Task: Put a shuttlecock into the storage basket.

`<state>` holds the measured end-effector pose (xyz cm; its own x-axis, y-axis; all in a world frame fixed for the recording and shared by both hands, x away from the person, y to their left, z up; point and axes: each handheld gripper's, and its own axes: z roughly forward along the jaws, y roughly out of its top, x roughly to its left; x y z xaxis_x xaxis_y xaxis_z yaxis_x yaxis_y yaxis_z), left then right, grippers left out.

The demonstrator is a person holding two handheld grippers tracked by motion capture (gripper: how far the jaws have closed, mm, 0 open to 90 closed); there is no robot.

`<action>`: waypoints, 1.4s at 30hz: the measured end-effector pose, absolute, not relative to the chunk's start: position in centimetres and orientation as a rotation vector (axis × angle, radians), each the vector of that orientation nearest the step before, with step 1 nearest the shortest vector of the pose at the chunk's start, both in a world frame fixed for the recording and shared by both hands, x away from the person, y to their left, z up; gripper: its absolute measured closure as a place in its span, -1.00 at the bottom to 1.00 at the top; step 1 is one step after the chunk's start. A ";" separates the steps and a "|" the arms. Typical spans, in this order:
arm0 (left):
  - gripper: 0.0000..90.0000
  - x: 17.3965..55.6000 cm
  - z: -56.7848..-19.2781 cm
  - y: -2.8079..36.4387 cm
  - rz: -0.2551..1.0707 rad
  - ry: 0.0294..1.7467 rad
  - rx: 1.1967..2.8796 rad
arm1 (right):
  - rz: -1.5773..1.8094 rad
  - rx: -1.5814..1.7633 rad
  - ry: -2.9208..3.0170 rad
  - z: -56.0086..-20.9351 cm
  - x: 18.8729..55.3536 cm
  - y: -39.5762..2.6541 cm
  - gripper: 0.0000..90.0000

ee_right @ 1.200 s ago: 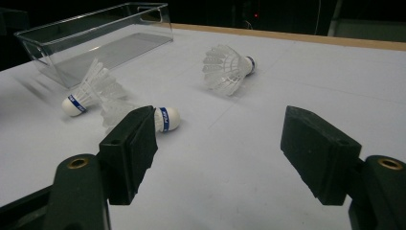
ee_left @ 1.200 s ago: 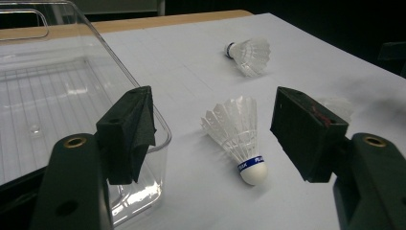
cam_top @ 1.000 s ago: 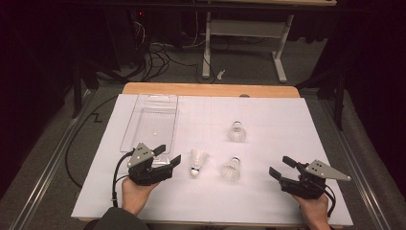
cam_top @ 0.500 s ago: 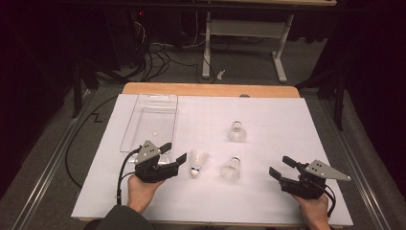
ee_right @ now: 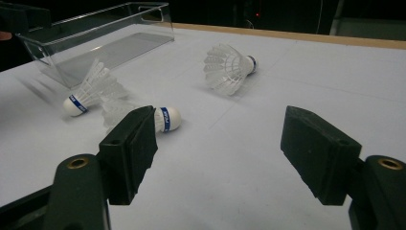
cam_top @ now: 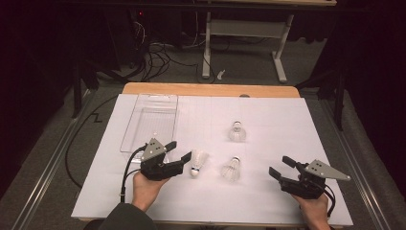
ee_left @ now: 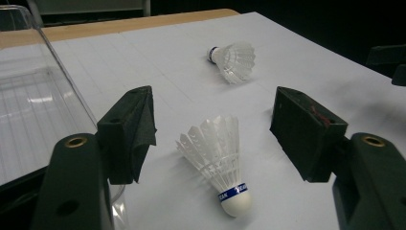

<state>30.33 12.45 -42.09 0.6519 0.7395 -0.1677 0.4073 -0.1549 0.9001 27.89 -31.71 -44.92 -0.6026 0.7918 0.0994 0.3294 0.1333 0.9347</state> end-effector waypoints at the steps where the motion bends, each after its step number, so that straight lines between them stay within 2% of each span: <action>1: -0.27 30.4 -42.1 12.4 0.379 0.922 1.783 | 1.471 1.076 1.996 -44.9 27.9 -31.7 -0.36; 42: -0.23 32.9 -41.6 8.8 0.372 0.891 1.816 | 1.477 1.069 2.007 -45.0 27.9 -31.7 -0.37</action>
